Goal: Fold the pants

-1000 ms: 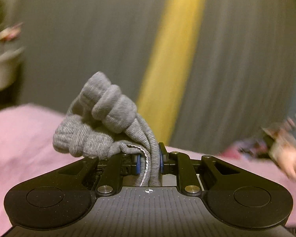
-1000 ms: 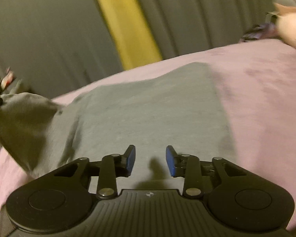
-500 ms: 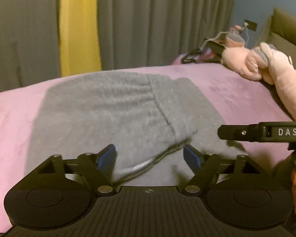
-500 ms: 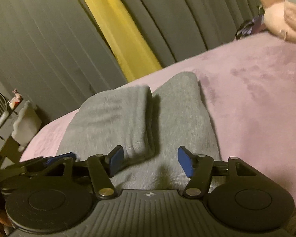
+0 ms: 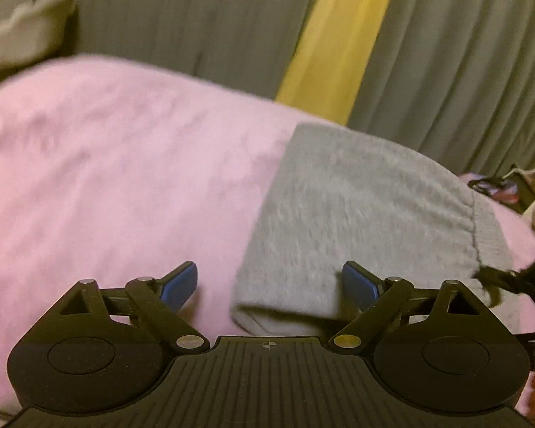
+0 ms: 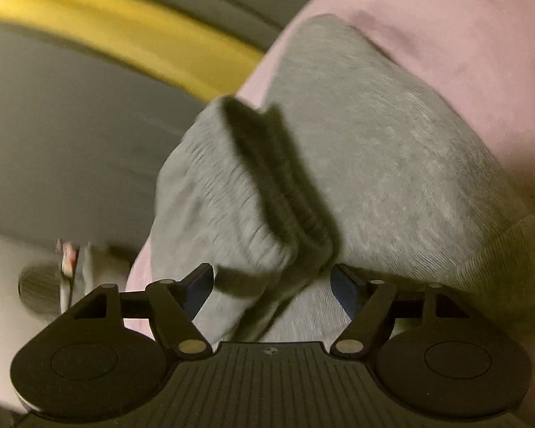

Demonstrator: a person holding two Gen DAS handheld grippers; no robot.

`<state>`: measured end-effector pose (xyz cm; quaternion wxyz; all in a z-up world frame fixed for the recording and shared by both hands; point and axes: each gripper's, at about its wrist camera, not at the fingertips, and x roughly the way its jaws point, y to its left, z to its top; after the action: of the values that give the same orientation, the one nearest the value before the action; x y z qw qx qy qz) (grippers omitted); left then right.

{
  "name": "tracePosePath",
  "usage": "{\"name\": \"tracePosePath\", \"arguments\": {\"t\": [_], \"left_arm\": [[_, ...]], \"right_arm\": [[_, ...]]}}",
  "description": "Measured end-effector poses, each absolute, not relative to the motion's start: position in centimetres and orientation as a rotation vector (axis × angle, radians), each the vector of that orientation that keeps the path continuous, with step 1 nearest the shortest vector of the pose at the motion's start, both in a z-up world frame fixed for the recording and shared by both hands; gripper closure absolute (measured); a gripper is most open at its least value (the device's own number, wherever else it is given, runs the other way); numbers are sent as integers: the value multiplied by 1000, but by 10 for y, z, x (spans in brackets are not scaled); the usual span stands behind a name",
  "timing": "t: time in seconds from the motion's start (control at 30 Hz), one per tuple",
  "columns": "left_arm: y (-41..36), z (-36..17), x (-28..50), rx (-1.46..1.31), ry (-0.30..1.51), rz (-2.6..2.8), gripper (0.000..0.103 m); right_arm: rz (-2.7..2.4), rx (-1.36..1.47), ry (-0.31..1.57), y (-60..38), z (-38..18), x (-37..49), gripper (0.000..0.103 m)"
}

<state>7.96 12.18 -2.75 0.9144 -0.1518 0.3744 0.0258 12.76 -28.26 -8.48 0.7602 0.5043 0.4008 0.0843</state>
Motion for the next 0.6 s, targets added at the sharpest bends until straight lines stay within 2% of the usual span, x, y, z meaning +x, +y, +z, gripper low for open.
{"name": "tracePosePath", "arguments": {"t": [0.07, 0.1, 0.17, 0.2, 0.23, 0.27, 0.37, 0.43, 0.5, 0.53, 0.57, 0.6], "left_arm": [[124, -29, 83, -362, 746, 36, 11], [123, -30, 84, -373, 740, 36, 11], [127, -34, 85, -401, 752, 41, 12], [128, -35, 88, -411, 763, 37, 12], [128, -36, 89, -419, 766, 36, 12], [127, -34, 86, -426, 759, 35, 12], [128, -32, 78, -440, 742, 20, 12], [127, -34, 79, -443, 754, 19, 12], [127, -36, 81, -450, 774, 36, 12], [128, -38, 82, -455, 778, 40, 12], [130, -38, 82, -466, 777, 45, 12], [132, -39, 81, -476, 771, 53, 12]], "right_arm": [[173, 1151, 840, -280, -87, 132, 14], [184, 1157, 834, -276, -86, 136, 4], [176, 1117, 845, -265, -81, 143, 4], [171, 1096, 845, -262, -79, 145, 14], [161, 1074, 841, -260, -77, 145, 47], [184, 1081, 836, -260, -78, 147, 53], [214, 1139, 810, -263, -84, 141, 53], [218, 1174, 823, -261, -88, 142, 39], [241, 1199, 846, -259, -89, 150, 33], [227, 1176, 865, -255, -86, 154, 35], [213, 1137, 876, -252, -81, 157, 42], [206, 1077, 873, -248, -73, 160, 55]]}}
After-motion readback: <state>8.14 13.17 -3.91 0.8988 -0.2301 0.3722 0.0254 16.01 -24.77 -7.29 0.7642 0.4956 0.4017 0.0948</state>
